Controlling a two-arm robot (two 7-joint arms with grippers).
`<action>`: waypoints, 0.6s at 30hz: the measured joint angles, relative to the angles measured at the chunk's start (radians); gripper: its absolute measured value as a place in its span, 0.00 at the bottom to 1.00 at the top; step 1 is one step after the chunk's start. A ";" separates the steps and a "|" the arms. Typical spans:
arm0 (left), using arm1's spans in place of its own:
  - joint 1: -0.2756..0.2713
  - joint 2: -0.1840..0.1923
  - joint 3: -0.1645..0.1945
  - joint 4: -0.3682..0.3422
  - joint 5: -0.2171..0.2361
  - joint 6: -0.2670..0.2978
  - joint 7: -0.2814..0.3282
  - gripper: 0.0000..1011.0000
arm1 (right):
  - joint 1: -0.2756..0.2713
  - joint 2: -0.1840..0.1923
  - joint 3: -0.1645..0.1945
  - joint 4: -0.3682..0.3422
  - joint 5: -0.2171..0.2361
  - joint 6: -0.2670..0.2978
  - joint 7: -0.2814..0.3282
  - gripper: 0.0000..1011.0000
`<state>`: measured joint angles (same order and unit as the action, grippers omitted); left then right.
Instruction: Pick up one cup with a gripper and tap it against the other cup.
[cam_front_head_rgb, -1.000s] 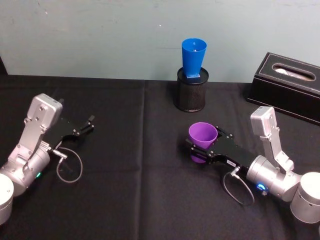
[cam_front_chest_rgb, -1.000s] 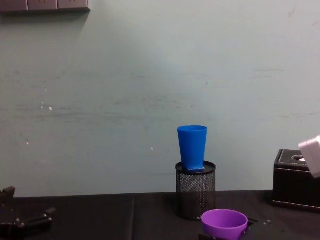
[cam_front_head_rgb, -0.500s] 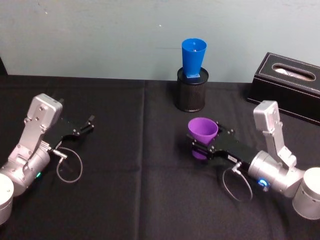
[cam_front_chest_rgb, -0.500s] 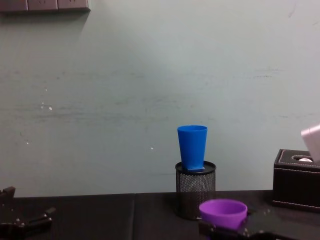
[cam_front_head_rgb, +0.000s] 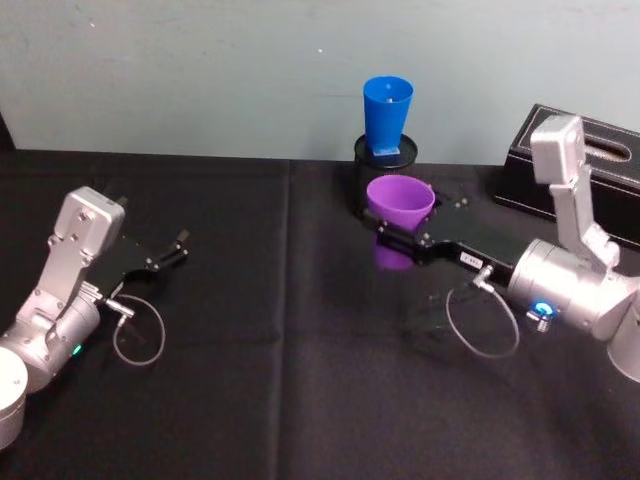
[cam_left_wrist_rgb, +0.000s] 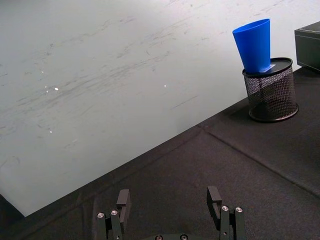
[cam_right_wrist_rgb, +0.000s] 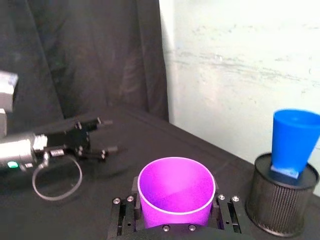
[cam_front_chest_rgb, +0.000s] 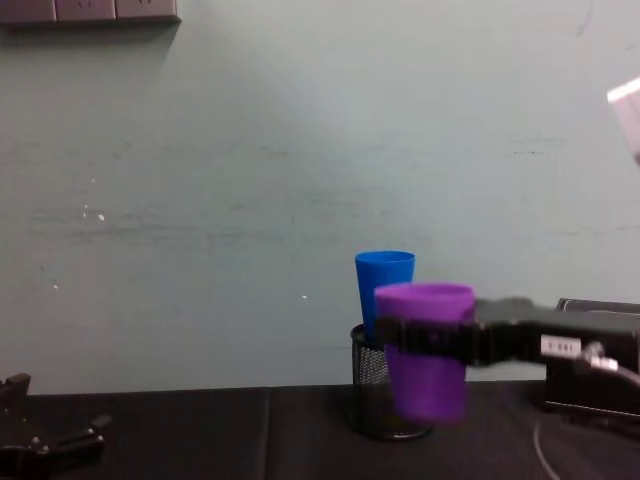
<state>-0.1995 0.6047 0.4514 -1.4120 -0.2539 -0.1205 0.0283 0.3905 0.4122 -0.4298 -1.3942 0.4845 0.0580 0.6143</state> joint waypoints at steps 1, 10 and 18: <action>0.000 0.000 0.000 0.000 0.000 0.000 0.000 0.99 | 0.002 0.002 0.002 -0.010 0.007 0.012 -0.002 0.73; 0.000 0.000 0.000 0.000 0.000 0.000 0.000 0.99 | 0.038 0.021 0.005 -0.072 0.053 0.094 -0.028 0.73; 0.000 0.000 0.000 0.000 0.000 0.000 0.000 0.99 | 0.056 0.036 -0.006 -0.092 0.067 0.103 -0.042 0.73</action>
<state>-0.1995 0.6047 0.4513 -1.4120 -0.2539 -0.1205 0.0283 0.4461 0.4486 -0.4356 -1.4858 0.5514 0.1613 0.5726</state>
